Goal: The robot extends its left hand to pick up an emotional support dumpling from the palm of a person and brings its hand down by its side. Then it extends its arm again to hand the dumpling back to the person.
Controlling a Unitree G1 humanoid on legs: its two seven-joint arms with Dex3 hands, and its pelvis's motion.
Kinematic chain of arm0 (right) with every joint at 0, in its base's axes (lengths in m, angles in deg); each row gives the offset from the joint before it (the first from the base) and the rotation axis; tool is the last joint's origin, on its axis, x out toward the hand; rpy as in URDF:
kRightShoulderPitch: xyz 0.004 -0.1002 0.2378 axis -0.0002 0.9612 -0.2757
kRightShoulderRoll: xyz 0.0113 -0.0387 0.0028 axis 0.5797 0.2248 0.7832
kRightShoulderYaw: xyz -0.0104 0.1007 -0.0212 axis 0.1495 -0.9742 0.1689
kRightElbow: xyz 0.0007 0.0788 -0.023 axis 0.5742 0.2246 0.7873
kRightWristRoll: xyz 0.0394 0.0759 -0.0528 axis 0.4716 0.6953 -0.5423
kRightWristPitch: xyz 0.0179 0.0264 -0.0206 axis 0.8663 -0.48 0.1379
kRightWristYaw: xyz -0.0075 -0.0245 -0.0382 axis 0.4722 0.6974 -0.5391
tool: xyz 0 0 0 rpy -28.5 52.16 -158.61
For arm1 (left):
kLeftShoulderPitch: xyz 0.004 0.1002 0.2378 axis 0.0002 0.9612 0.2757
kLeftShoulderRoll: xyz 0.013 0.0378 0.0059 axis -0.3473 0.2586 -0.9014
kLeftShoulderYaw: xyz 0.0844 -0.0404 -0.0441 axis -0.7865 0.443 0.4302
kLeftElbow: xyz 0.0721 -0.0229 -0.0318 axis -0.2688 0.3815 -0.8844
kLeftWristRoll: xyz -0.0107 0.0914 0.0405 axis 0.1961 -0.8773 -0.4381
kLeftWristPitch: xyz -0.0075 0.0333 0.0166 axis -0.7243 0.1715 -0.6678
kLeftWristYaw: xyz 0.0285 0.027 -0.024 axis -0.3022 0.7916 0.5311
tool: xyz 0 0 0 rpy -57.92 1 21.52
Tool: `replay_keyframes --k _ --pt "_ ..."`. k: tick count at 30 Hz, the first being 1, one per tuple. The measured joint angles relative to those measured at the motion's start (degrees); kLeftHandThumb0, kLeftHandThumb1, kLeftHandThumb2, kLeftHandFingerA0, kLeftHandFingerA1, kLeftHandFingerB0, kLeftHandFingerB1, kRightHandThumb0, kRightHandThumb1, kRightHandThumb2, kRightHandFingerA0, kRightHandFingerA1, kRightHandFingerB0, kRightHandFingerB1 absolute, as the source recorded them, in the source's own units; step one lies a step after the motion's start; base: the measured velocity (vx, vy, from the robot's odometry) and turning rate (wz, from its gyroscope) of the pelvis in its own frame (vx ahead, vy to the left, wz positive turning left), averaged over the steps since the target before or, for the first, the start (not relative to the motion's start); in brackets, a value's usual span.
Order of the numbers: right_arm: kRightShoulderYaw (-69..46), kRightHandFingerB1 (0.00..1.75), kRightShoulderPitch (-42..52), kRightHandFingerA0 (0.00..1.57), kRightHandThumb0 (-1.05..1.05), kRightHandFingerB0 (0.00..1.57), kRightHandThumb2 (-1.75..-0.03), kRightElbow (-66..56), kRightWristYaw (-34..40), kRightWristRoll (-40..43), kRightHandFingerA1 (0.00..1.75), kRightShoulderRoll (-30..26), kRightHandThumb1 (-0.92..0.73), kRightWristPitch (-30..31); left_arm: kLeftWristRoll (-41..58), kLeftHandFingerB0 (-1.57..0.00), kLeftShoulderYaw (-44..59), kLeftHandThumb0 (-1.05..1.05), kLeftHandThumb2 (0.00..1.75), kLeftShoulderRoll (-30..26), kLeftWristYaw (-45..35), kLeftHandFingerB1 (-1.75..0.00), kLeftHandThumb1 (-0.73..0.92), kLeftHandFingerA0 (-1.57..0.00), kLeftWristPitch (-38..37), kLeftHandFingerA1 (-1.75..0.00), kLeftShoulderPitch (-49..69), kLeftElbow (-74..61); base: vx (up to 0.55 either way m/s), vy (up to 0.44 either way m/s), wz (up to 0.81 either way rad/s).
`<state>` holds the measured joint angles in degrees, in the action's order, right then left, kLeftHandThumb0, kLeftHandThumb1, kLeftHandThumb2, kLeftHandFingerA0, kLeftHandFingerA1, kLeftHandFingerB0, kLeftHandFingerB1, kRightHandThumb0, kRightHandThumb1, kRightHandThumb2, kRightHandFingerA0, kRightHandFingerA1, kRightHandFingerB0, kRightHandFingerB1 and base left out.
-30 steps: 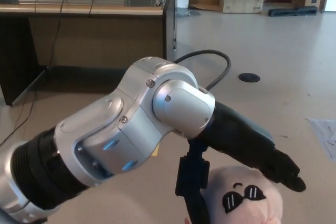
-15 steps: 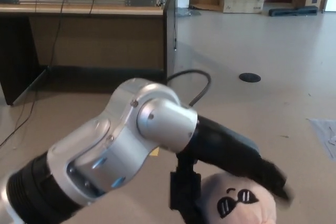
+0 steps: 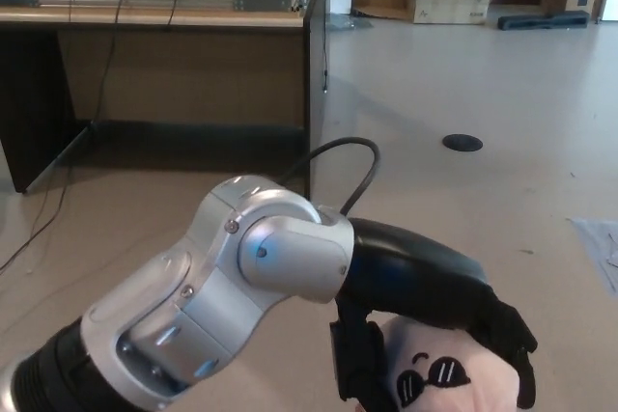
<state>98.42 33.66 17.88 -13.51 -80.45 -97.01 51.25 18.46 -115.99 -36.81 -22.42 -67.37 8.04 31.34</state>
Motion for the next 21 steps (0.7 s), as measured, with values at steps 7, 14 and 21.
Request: replay_keyframes --k 7,14,21 --pt "0.2 0.51 0.0 0.75 -0.37 0.75 -0.58 0.3 1.0 -0.5 0.80 0.0 -0.62 -0.4 0.0 -0.68 1.3 -0.27 0.61 0.0 0.3 -0.42 0.73 -0.73 -0.4 -0.49 0.8 -0.1 0.00 0.000 0.00" --pt "-0.7 0.51 -0.7 0.77 -0.26 0.82 -0.56 0.3 0.6 -0.1 0.92 0.6 -0.56 1.2 0.5 -0.84 9.0 -0.16 0.77 3.2 4.6 -1.05 0.68 -0.76 -0.4 -1.72 3.7 -0.4 0.00 0.000 0.00" --pt "-1.3 0.51 -1.3 0.83 -0.26 0.81 -0.57 -0.1 -0.1 0.4 0.56 1.0 -0.55 3.8 0.6 -0.96 17.6 -0.12 0.72 5.6 10.9 -0.79 0.65 -0.93 -3.0 -1.38 4.2 1.1 0.00 0.000 0.00"
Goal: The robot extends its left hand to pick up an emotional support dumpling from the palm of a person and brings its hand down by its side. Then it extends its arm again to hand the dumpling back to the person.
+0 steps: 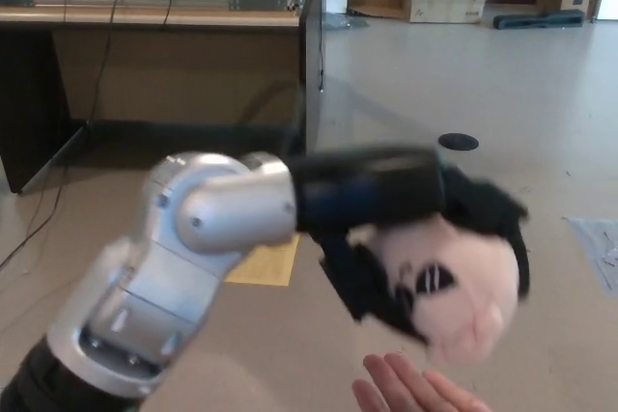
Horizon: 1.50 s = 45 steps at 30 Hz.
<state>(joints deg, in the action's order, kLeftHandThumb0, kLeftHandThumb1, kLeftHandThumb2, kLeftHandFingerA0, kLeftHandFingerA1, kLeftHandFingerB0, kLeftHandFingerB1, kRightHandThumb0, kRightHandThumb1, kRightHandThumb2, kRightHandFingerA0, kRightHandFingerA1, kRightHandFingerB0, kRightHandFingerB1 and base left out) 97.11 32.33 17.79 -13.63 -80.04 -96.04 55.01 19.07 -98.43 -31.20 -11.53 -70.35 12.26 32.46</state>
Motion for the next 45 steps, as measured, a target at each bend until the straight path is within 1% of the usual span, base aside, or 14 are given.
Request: replay_keyframes --k 5,6,7,14,16,20,21,26,27,29,35,38,41,45 --pt "0.1 0.51 0.0 0.83 -0.26 0.81 -0.57 -0.3 0.0 0.0 0.56 0.0 -0.55 1.3 0.6 -0.96 8.2 -0.12 0.72 0.6 4.9 -0.79 0.65 -0.93 -2.5 -1.38 -2.1 1.0 0.00 0.000 0.00" --pt "0.1 0.51 0.0 0.83 -0.26 0.81 -0.56 -0.4 0.0 0.0 0.60 0.0 -0.55 1.5 0.6 -0.92 9.0 -0.15 0.62 0.7 5.6 -0.68 0.71 -1.01 -2.9 -1.09 -2.4 1.2 0.00 0.000 0.00" --pt "0.1 0.51 -0.1 0.84 -0.26 0.81 -0.57 -0.4 0.0 0.0 0.59 0.0 -0.55 1.8 1.2 -0.91 11.1 -0.16 0.61 0.9 6.5 -0.66 0.71 -1.02 -3.1 -1.03 -2.7 1.2 0.00 0.000 0.00" --pt "0.2 0.51 -0.1 0.84 -0.25 0.81 -0.57 -0.6 -0.2 0.0 0.58 0.0 -0.55 3.1 7.3 -0.91 24.2 -0.20 0.61 1.2 11.1 -0.69 0.70 -0.99 -0.3 -1.04 -3.3 -0.1 0.00 0.000 0.00" --pt "0.3 0.51 -0.1 0.83 -0.25 0.81 -0.57 -0.8 -0.3 0.0 0.58 0.0 -0.55 3.3 9.0 -0.90 26.2 -0.17 0.64 1.3 11.8 -0.64 0.80 -0.91 0.8 -1.12 -3.2 -0.4 0.00 0.000 0.00" --pt "0.5 0.50 -0.1 0.84 -0.26 0.81 -0.57 -0.9 -0.3 0.0 0.57 0.1 -0.55 3.3 13.1 -0.91 32.3 -0.15 0.69 1.4 11.9 -0.67 0.76 -0.97 3.2 -1.14 -0.8 -1.1 0.00 0.000 0.00" --pt "0.5 0.51 -0.1 0.84 -0.25 0.81 -0.57 -0.9 -0.3 0.0 0.57 0.1 -0.55 3.3 13.9 -0.88 33.6 -0.13 0.72 1.4 11.9 -0.74 0.75 -0.93 3.8 -1.25 0.1 -1.5 0.00 0.000 0.00" --pt "0.7 0.50 -0.1 0.84 -0.25 0.80 -0.57 -0.9 -0.3 0.0 0.55 0.2 -0.55 3.3 19.3 -0.90 41.3 -0.12 0.73 1.5 11.6 -0.75 0.80 -0.95 7.6 -1.13 7.7 -2.9 0.00 0.000 0.00" --pt "0.8 0.50 -0.1 0.82 -0.26 0.80 -0.57 -0.9 -0.3 0.0 0.55 0.2 -0.56 3.3 20.4 -0.81 42.9 -0.11 0.72 1.5 11.5 -0.79 0.87 -0.88 8.5 -1.11 9.7 -3.0 0.00 0.000 0.00" --pt "0.8 0.50 -0.1 0.81 -0.27 0.79 -0.58 -0.9 -0.3 0.0 0.55 0.2 -0.56 3.3 22.2 -0.81 45.5 -0.12 0.70 1.5 11.3 -0.77 0.88 -0.87 9.9 -1.11 13.1 -2.7 0.00 0.000 0.00" --pt "0.9 0.50 -0.1 0.81 -0.26 0.79 -0.57 -0.9 -0.3 0.0 0.55 0.2 -0.56 3.4 28.1 -0.82 54.1 -0.10 0.66 2.3 9.4 -0.77 0.83 -0.84 14.8 -1.30 27.6 1.8 0.00 0.000 0.00" --pt "0.9 0.50 -0.1 0.82 -0.25 0.78 -0.57 -0.9 -0.3 0.0 0.55 0.2 -0.56 3.4 30.0 -0.86 56.8 -0.10 0.62 2.9 8.3 -0.71 0.76 -0.89 15.9 -1.14 35.5 6.7 0.00 0.000 0.00" --pt "0.8 0.50 -0.1 0.81 -0.24 0.79 -0.57 -0.9 -0.3 0.0 0.52 0.2 -0.56 3.4 30.9 -0.82 57.9 -0.10 0.62 3.1 7.6 -0.72 0.75 -0.84 15.8 -1.23 43.5 14.0 0.00 0.000 0.00" --pt "0.8 0.50 -0.1 0.81 -0.26 0.80 -0.57 -0.9 -0.3 0.0 0.53 0.2 -0.56 3.5 30.5 -0.84 57.1 -0.07 0.63 3.3 7.5 -0.71 0.79 -0.89 13.3 -1.17 49.7 22.5 0.00 0.000 0.00"
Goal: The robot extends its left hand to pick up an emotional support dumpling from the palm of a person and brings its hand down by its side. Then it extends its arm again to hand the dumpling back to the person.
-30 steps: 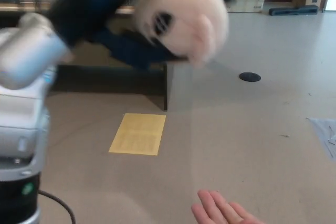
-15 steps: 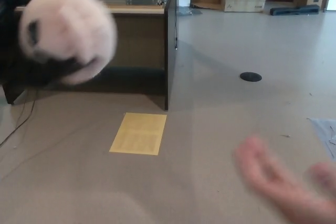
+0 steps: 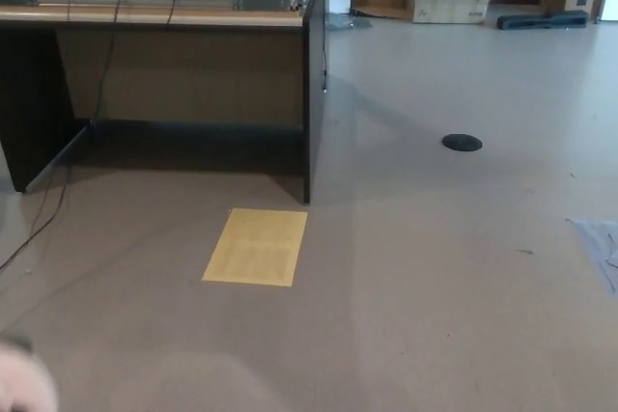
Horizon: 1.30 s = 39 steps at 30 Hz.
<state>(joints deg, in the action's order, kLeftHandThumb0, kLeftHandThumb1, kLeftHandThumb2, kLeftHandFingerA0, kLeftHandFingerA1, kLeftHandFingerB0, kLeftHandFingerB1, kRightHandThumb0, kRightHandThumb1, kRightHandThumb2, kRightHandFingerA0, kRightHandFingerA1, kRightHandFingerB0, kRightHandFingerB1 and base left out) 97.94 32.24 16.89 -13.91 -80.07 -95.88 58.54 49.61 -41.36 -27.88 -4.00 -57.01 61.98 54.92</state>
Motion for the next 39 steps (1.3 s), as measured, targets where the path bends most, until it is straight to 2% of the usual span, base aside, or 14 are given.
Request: replay_keyframes --k 9,11,18,34,39 --pt "0.0 0.50 0.0 0.81 -0.25 0.79 -0.57 0.0 0.0 0.0 0.54 0.1 -0.56 0.0 -1.5 -0.86 -2.5 -0.08 0.64 -0.3 1.1 -0.74 0.78 -0.89 -8.0 -1.19 3.2 15.3 0.00 0.000 0.00" --pt "0.0 0.51 0.0 0.83 -0.24 0.79 -0.57 0.0 0.0 0.0 0.54 0.1 -0.55 0.1 -1.6 -0.82 -3.0 -0.07 0.66 -0.5 1.3 -0.76 0.78 -0.83 -9.4 -1.23 3.2 17.4 0.00 0.000 0.00" --pt "-0.3 0.50 0.0 0.81 -0.26 0.79 -0.57 0.1 0.3 0.0 0.54 0.1 -0.56 0.1 -1.6 -0.83 -4.5 -0.10 0.66 -2.9 2.5 -0.75 0.75 -0.84 -15.7 -1.25 3.1 23.9 0.00 0.000 0.00" --pt "-0.4 0.51 0.1 0.81 -0.24 0.79 -0.57 0.3 0.3 0.2 0.54 0.1 -0.56 0.2 1.0 -0.83 -6.0 -0.10 0.66 -4.9 3.4 -0.76 0.76 -0.84 -20.3 -1.28 3.2 26.7 0.00 0.000 0.00" --pt "-0.4 0.50 0.5 0.81 -0.25 0.78 -0.57 0.4 0.4 0.2 0.53 0.3 -0.56 0.2 2.3 -0.82 -5.9 -0.14 0.62 -5.2 3.5 -0.74 0.74 -0.90 -20.6 -1.19 2.9 24.5 0.00 0.000 0.00"
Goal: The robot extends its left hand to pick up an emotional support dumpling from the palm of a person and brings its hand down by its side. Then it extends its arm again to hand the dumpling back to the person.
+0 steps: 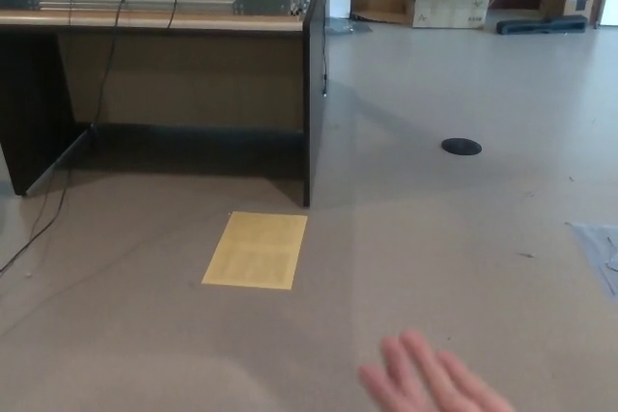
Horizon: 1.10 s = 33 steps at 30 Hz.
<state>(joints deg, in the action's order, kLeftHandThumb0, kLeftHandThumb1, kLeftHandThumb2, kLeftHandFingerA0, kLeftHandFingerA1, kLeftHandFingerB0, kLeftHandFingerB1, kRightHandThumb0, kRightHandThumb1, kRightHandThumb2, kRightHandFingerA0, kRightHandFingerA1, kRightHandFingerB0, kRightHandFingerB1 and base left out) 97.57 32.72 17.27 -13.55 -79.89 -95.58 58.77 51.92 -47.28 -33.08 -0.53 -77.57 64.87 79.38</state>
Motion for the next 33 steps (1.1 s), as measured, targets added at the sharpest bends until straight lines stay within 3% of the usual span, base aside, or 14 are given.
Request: replay_keyframes --k 8,9,10,17,22,25,27,33 --pt "0.0 0.50 0.9 0.81 -0.25 0.79 -0.57 -0.3 -0.1 0.0 0.54 0.1 -0.56 0.2 3.0 -0.87 -1.6 -0.13 0.62 -5.2 0.8 -0.72 0.82 -0.91 2.3 -1.20 -9.2 -16.9 0.00 0.000 0.00" --pt "0.1 0.50 0.9 0.81 -0.26 0.79 -0.57 -0.4 -0.1 0.0 0.53 0.2 -0.56 0.2 3.3 -0.88 -2.2 -0.10 0.64 -6.2 0.8 -0.69 0.74 -0.97 2.6 -1.08 -10.9 -19.0 0.00 0.000 0.00" --pt "0.1 0.50 1.0 0.81 -0.26 0.79 -0.57 -0.4 -0.1 0.0 0.53 0.2 -0.56 0.2 3.7 -0.88 -2.9 -0.10 0.64 -7.7 0.8 -0.69 0.74 -0.97 3.1 -1.08 -13.1 -21.8 0.00 0.000 0.00" --pt "0.1 0.50 1.2 0.81 -0.25 0.79 -0.57 -0.7 -0.1 0.0 0.52 0.2 -0.56 0.3 3.2 -0.91 -15.1 -0.11 0.61 -14.1 0.3 -0.68 0.72 -1.00 6.3 -1.05 -30.5 -32.9 0.00 0.000 0.00" --pt "0.1 0.50 1.2 0.82 -0.25 0.79 -0.57 -0.8 -0.1 0.0 0.52 0.2 -0.56 0.6 3.2 -0.92 -18.9 -0.14 0.61 -17.0 0.0 -0.66 0.72 -1.02 8.5 -1.00 -34.3 -36.0 0.00 0.000 0.00" --pt "0.1 0.51 1.3 0.82 -0.26 0.79 -0.57 -0.8 -0.1 0.0 0.54 0.1 -0.56 0.7 2.8 -0.98 -23.5 -0.13 0.60 -16.7 -0.1 -0.64 0.65 -1.14 9.9 -0.87 -37.1 -37.7 -0.02 -0.001 0.06" --pt "0.2 0.50 1.2 0.82 -0.26 0.78 -0.57 -0.9 -0.2 0.0 0.53 0.6 -0.57 0.6 2.2 -1.01 -28.8 -0.16 0.60 -14.9 -0.3 -0.62 0.65 -1.16 10.3 -0.88 -40.5 -40.4 0.00 0.000 0.00" --pt "0.2 0.50 1.2 0.80 -0.27 0.80 -0.57 -1.2 -0.3 0.0 0.53 0.8 -0.56 0.8 -0.8 -0.98 -43.3 -0.24 0.61 -9.3 -0.5 -0.61 0.71 -1.06 12.1 -1.01 -48.5 -46.3 0.00 0.000 0.00"
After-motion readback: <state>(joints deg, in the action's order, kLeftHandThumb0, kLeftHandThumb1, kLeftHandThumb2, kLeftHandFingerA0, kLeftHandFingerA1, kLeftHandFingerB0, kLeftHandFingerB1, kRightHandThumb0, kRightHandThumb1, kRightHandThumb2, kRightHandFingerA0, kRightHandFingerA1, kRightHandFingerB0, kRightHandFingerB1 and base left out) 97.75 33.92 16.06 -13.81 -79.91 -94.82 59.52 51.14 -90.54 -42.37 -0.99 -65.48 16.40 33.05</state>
